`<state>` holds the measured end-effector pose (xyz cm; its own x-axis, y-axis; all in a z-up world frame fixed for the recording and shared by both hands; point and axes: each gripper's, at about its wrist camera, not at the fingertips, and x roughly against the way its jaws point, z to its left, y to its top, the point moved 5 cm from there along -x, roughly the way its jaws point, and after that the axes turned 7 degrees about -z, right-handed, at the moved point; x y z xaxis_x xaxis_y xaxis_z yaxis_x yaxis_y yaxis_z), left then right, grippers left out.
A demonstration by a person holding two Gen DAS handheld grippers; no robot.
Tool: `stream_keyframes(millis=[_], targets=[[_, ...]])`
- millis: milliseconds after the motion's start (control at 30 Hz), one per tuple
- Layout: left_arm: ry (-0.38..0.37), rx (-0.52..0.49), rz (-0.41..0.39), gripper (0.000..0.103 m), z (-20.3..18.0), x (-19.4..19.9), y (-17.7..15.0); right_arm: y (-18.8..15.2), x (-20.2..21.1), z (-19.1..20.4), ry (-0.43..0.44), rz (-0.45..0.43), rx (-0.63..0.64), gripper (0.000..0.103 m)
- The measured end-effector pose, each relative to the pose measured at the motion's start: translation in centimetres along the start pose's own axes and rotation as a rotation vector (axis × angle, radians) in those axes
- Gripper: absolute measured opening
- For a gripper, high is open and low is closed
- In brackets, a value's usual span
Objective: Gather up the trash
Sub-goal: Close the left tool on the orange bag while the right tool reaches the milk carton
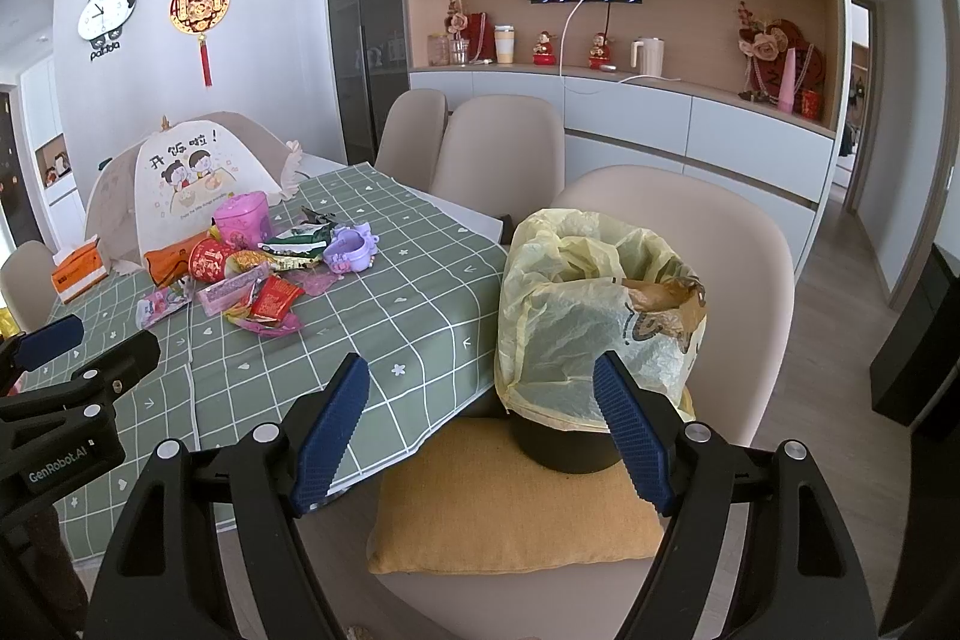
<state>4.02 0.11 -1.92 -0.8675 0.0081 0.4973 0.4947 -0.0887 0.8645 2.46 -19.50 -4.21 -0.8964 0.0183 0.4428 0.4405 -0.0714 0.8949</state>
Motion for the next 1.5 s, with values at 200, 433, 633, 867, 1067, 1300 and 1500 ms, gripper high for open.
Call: stream_keyframes(millis=[200, 433, 633, 867, 1067, 1300, 1500], targets=[[0.015, 0.028, 0.032, 0.080, 1.5, -1.0, -0.2, 0.0, -0.7, 0.1, 0.006, 0.020, -0.001, 0.074], [0.071, 0.081, 0.025, 0.080, 3.8, -4.2, 0.2, 0.8, -3.6, 0.1, 0.046, 0.022, 0.038, 0.074], [0.097, 0.091, 0.004, 0.080, 7.2, -7.4, 0.3, 2.1, -8.3, -0.2, 0.181, 0.040, 0.004, 0.074], [0.164, 0.065, 0.024, 0.080, 16.6, -13.6, 0.9, 3.2, -15.7, 8.7, 0.317, 0.090, 0.154, 0.074], [0.165, 0.240, 0.079, 0.085, 28.5, -22.4, 3.1, 4.4, -22.2, 17.9, 0.306, 0.162, 0.180, 0.074], [0.198, 0.446, 0.203, 0.085, 36.9, -32.4, 4.1, 6.1, -27.2, 25.0, 0.280, 0.211, 0.249, 0.074], [0.180, 0.514, 0.325, 0.079, 37.5, -35.9, 1.0, 6.2, -30.0, 26.1, 0.277, 0.244, 0.284, 0.074]])
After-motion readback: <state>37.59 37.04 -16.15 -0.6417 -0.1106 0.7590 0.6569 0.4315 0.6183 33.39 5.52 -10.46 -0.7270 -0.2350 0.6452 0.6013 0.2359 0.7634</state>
